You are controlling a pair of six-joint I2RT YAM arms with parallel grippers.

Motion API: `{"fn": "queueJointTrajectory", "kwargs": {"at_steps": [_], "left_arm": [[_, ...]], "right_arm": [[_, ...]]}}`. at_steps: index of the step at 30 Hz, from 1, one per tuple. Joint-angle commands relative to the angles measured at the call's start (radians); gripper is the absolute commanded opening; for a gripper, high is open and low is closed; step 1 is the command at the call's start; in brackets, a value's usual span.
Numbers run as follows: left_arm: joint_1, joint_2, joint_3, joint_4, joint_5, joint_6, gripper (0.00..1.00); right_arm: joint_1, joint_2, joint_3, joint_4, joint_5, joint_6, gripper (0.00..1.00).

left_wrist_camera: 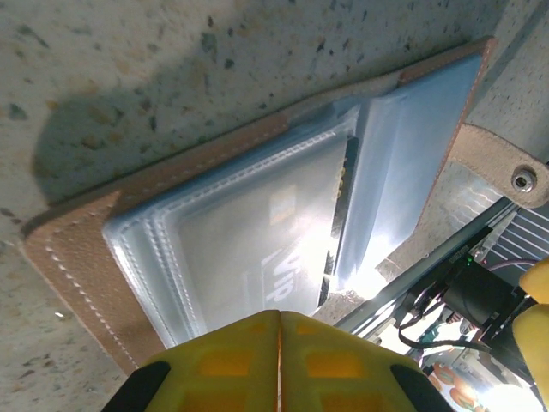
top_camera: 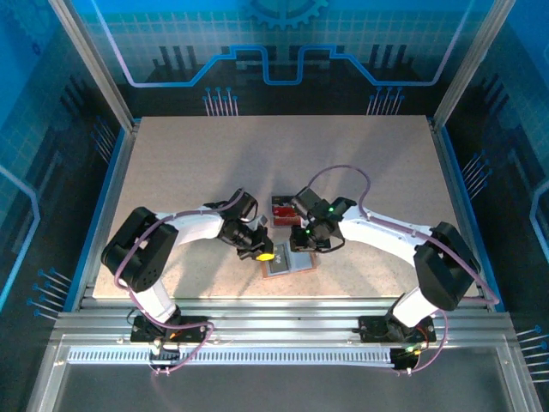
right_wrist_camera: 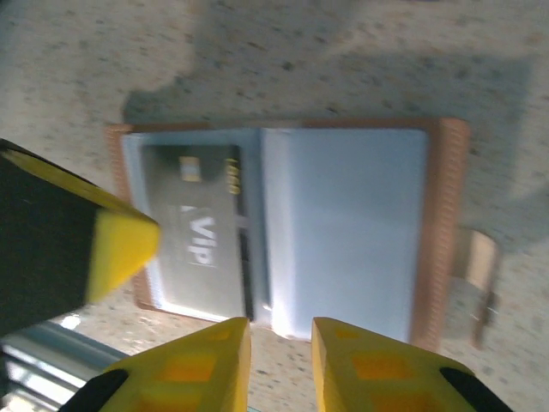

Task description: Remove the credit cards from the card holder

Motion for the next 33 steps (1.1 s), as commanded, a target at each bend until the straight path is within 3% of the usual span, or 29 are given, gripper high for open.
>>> {"fn": "queueJointTrajectory", "kwargs": {"at_steps": [1,8,19,28,33], "left_arm": [[-0.013,-0.035,-0.003,-0.018,-0.011,-0.017,0.08],[-0.036,-0.039,-0.016,-0.002,-0.018,-0.036,0.08],[-0.043,-0.025,-0.004,-0.022,-0.037,-0.017,0.08],[-0.024,-0.034,0.001,-0.053,-0.053,0.013,0.07],[-0.018,-0.037,-0.002,-0.070,-0.059,0.029,0.07]], "right_arm": [[-0.010,0.064,0.002,0.090,-0.117,-0.011,0.24],[-0.013,0.129,-0.057,0.202,-0.204,0.014,0.20],[0.000,0.063,-0.198,0.285,-0.132,0.143,0.19],[0.061,0.070,-0.229,0.380,-0.120,0.279,0.19],[0.070,0.056,-0.214,0.338,-0.069,0.277,0.19]]}}
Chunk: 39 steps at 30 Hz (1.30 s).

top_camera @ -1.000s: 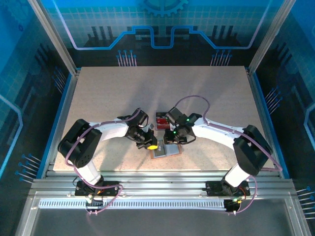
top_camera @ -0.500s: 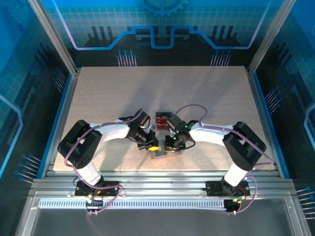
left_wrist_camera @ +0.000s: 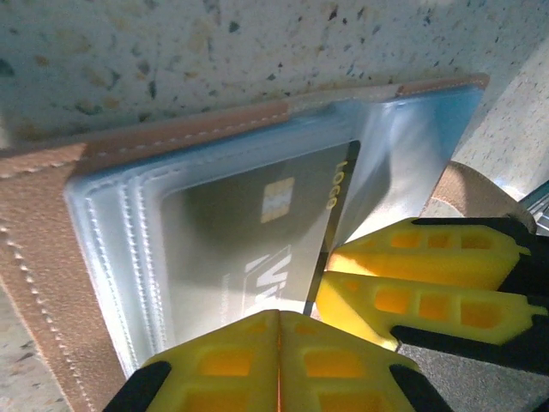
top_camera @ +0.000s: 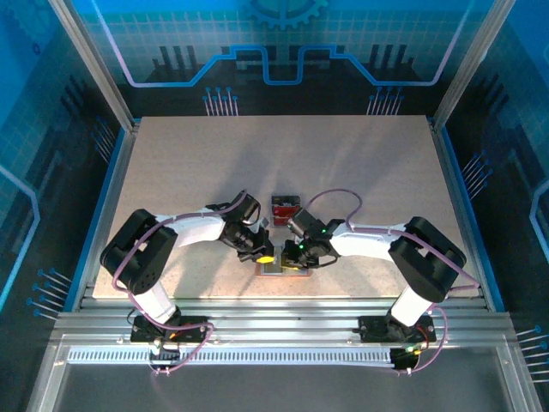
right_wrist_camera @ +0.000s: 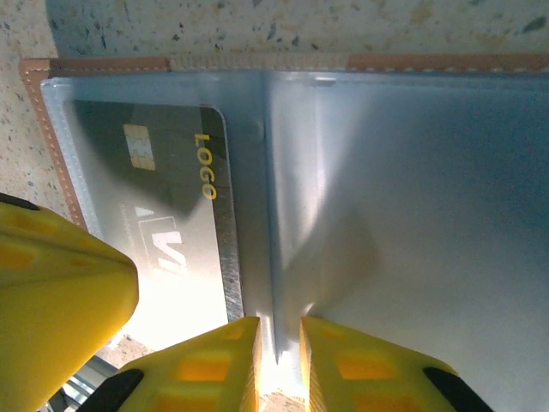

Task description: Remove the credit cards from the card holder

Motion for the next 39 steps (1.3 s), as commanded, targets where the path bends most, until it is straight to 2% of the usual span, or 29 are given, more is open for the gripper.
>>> {"fn": "queueJointTrajectory", "kwargs": {"at_steps": [1,5,9,23,29,39], "left_arm": [[0.008,-0.023,-0.001,-0.052,-0.016,0.030,0.07],[0.010,-0.030,-0.002,-0.078,-0.039,0.047,0.07],[0.010,-0.025,-0.001,-0.077,-0.039,0.049,0.07],[0.009,-0.016,-0.009,-0.011,0.006,0.006,0.07],[0.008,-0.006,-0.013,-0.056,-0.048,0.033,0.07],[0.008,0.000,-0.031,-0.055,-0.063,0.038,0.07]], "right_arm": [[0.004,-0.028,0.000,-0.036,0.054,0.020,0.19],[-0.002,-0.066,0.005,-0.054,0.060,0.003,0.20],[-0.016,-0.076,0.037,-0.033,0.005,-0.053,0.21],[-0.088,0.018,0.072,0.074,-0.179,-0.126,0.19],[-0.099,0.042,0.072,0.078,-0.180,-0.129,0.19],[-0.102,0.063,0.073,0.057,-0.171,-0.138,0.20]]}}
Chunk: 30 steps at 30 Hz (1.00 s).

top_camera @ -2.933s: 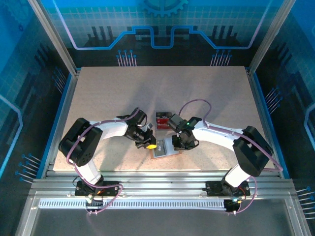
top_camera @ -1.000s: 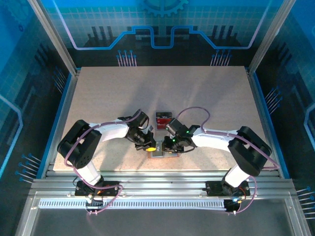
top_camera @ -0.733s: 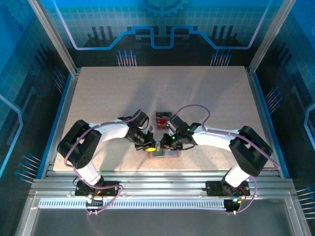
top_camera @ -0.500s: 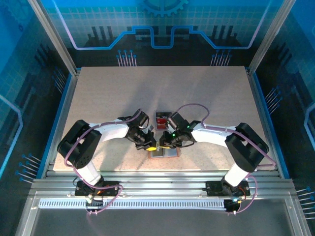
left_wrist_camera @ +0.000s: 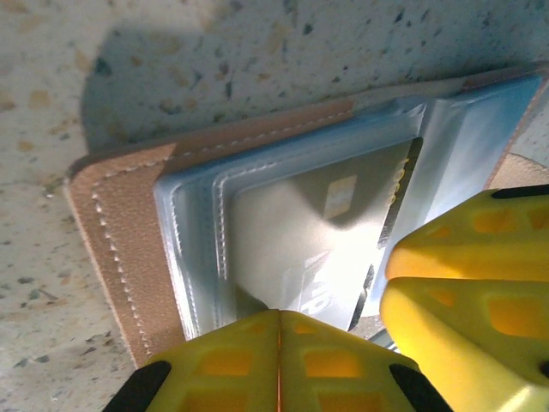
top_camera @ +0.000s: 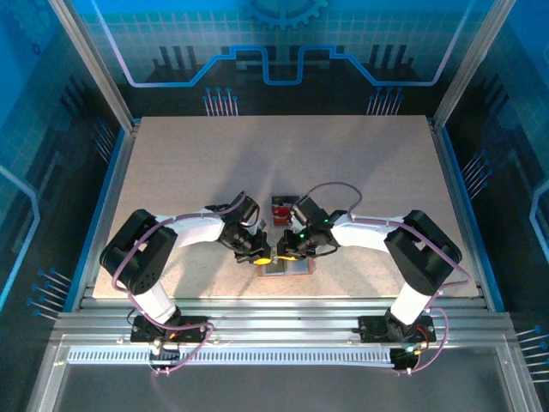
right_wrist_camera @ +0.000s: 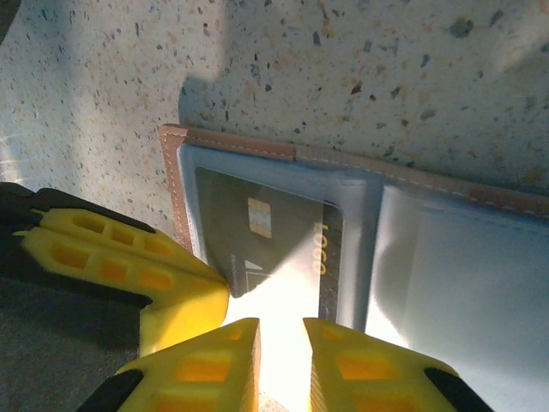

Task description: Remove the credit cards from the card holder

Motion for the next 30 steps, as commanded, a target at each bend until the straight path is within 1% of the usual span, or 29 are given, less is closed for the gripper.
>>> {"fn": "queueJointTrajectory", "kwargs": {"at_steps": [1,16,24,30], "left_arm": [[0.005,0.002,-0.015,-0.036,-0.017,0.014,0.07],[0.005,-0.001,-0.016,-0.040,-0.019,0.016,0.07],[0.006,-0.013,-0.016,-0.044,-0.019,0.014,0.08],[0.005,-0.012,-0.017,-0.045,-0.021,0.016,0.08]], "right_arm": [[-0.010,0.014,0.024,-0.014,-0.005,-0.020,0.20],[-0.008,0.042,0.011,0.005,-0.022,-0.010,0.21],[-0.010,0.039,0.025,-0.080,0.041,-0.030,0.21],[-0.009,0.027,0.034,-0.110,0.064,-0.036,0.21]]}}
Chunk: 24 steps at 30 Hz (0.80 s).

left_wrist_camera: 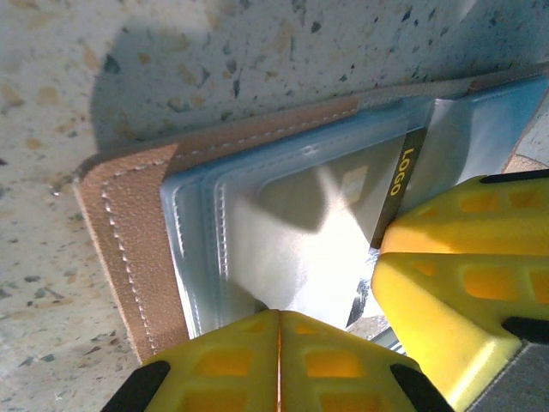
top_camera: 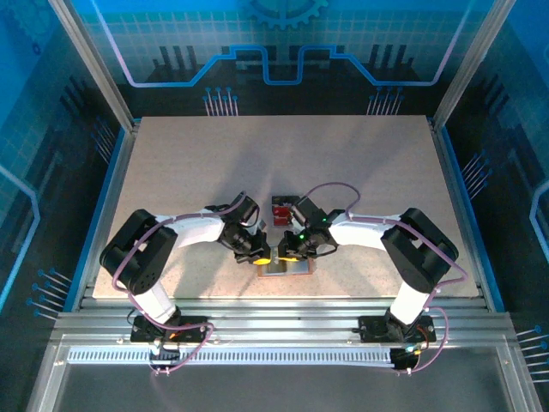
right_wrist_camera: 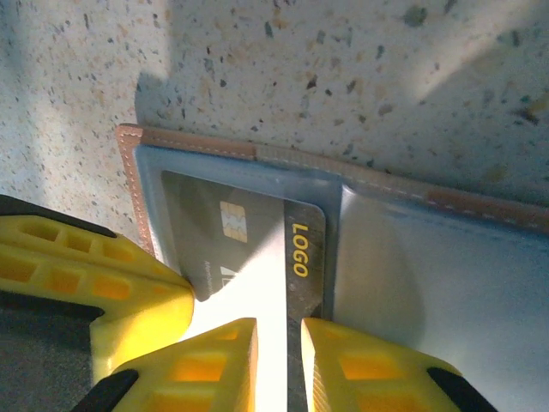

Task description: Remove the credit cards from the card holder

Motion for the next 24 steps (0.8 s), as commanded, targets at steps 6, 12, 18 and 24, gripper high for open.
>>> {"fn": "queueJointTrajectory", "kwargs": {"at_steps": [6,12,18,24], "left_arm": [[0.005,-0.006,-0.021,-0.039,-0.015,0.014,0.08],[0.006,-0.017,-0.011,-0.047,-0.015,0.015,0.08],[0.005,-0.025,0.009,-0.059,-0.011,0.015,0.08],[0.004,-0.020,0.018,-0.076,-0.011,0.023,0.08]], "right_arm": [[-0.009,-0.030,0.029,-0.076,0.055,-0.024,0.21],[-0.009,-0.059,0.027,-0.064,0.047,-0.017,0.22],[-0.011,-0.077,0.009,-0.062,0.046,-0.013,0.22],[-0.018,-0.065,-0.010,-0.039,0.020,-0.011,0.22]]}}
